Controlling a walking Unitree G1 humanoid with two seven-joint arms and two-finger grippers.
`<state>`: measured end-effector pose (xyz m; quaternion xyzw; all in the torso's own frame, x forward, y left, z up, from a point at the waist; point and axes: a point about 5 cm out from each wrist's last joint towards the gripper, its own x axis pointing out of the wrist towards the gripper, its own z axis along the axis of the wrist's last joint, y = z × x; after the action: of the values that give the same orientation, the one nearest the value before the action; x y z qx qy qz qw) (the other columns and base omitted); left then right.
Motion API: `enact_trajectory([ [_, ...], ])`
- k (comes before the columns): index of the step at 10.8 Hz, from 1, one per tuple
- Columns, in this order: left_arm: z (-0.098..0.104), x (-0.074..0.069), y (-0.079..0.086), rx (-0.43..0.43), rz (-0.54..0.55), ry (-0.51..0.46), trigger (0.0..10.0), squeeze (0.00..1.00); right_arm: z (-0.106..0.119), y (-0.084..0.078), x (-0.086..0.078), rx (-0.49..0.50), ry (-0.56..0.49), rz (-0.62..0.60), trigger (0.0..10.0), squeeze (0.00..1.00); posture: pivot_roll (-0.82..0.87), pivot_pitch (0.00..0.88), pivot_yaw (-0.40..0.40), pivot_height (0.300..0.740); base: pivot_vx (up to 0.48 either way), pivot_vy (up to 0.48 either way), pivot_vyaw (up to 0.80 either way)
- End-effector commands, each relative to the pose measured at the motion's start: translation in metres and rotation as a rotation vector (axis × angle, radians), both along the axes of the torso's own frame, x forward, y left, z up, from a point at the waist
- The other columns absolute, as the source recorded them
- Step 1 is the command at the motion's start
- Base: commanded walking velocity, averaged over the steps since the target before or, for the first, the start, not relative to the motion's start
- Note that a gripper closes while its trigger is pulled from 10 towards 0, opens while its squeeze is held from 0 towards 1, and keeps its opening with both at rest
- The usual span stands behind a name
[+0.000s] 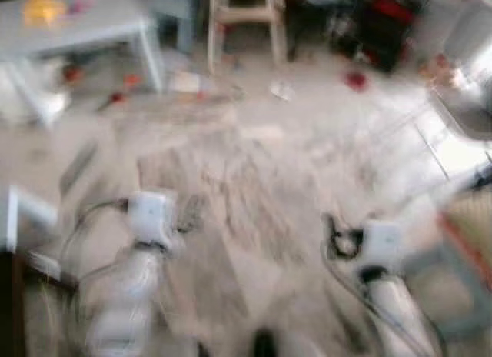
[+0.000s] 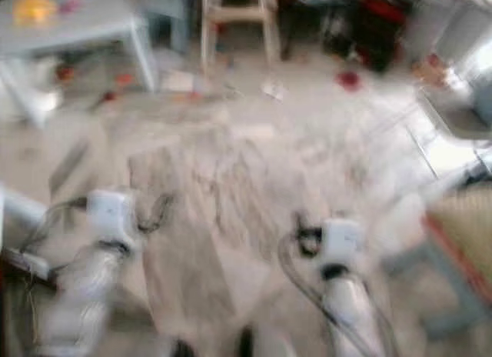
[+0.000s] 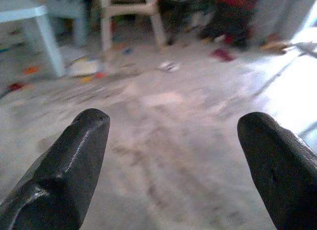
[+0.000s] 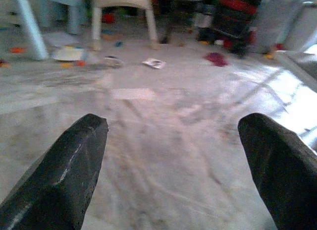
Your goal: Move the pillow to the sofa
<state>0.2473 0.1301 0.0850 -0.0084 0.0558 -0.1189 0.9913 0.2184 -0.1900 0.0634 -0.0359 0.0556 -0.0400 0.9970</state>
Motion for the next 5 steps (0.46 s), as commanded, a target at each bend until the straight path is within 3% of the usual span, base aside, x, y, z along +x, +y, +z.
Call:
enact_trajectory([
  [1, -0.0022, -0.0013, 0.0070, 0.010, 0.011, 0.011, 10.0, 0.00, 0.0042, 0.0031, 0.0056, 0.004, -0.017, 0.005, 10.0, 0.00, -0.06, 0.131, -0.037, 0.740, 0.300, 0.300, -0.79],
  [3, -0.0021, 0.0015, 0.0059, 0.006, 0.016, 0.006, 10.0, 0.00, 0.0070, 0.0030, 0.0091, 0.002, -0.030, 0.009, 10.0, 0.00, -0.05, 0.134, -0.044, 0.740, 0.356, 0.270, -0.79],
  [5, -0.0016, 0.0032, 0.0007, -0.013, -0.015, 0.004, 10.0, 0.00, 0.0076, 0.0026, 0.0110, 0.002, -0.034, 0.010, 10.0, 0.00, -0.06, 0.133, -0.048, 0.740, 0.444, 0.000, -0.79],
])
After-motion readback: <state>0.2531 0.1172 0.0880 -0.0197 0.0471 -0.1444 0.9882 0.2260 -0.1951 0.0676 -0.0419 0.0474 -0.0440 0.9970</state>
